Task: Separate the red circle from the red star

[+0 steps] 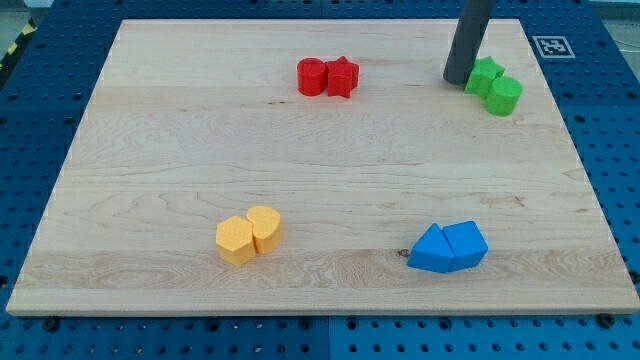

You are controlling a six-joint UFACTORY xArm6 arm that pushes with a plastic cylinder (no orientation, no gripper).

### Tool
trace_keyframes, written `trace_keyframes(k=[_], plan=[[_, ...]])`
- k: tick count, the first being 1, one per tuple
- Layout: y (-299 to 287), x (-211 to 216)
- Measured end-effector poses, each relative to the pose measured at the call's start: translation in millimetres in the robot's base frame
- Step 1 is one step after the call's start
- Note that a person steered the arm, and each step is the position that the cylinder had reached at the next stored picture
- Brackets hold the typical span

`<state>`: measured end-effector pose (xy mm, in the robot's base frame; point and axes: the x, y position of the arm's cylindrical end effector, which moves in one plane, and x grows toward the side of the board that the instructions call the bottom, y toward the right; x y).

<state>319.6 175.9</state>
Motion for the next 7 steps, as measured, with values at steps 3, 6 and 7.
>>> trace_keyframes(k=[3,6,7], plan=[[-27.2,29.1],[-167.8,20.1],[-216.4,5.3]])
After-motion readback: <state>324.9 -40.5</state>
